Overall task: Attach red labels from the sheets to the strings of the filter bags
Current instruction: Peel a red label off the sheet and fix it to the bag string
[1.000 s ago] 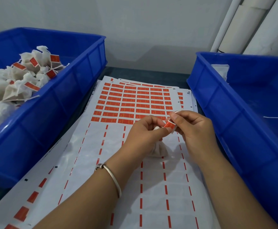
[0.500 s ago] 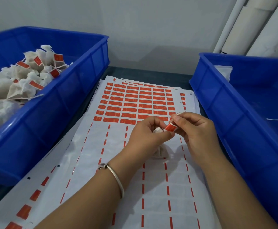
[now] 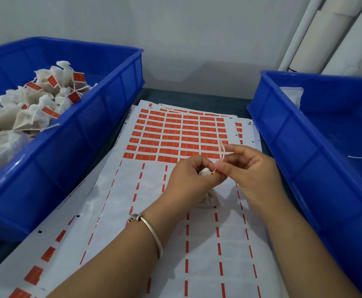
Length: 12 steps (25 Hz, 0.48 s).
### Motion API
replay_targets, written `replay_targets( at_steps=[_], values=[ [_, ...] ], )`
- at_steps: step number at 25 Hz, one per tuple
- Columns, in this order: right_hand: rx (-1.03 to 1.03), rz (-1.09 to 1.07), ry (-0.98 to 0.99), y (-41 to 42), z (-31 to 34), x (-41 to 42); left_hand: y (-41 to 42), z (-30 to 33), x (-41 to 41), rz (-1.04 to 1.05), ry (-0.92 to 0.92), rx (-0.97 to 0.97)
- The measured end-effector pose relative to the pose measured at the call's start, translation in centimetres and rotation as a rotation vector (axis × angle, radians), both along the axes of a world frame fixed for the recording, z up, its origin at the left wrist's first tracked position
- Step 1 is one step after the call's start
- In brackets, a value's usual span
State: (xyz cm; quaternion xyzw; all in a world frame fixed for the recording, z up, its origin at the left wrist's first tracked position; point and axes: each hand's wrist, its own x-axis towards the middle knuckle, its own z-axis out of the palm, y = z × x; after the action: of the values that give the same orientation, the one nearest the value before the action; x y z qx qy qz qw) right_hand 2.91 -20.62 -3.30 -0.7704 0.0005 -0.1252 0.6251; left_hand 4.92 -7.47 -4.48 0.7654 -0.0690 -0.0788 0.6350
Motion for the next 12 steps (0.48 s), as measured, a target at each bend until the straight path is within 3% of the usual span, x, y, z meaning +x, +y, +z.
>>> replay_targets(
  at_steps=[7, 12],
  values=[
    [-0.028, -0.020, 0.015, -0.5, -0.2, 0.4, 0.7, 0.7, 0.2, -0.078, 0.043, -0.068],
    [0.180, -0.068, -0.029, -0.5, -0.8, 0.8, 0.6, 1.3, -0.1, -0.046, 0.131, -0.004]
  ],
)
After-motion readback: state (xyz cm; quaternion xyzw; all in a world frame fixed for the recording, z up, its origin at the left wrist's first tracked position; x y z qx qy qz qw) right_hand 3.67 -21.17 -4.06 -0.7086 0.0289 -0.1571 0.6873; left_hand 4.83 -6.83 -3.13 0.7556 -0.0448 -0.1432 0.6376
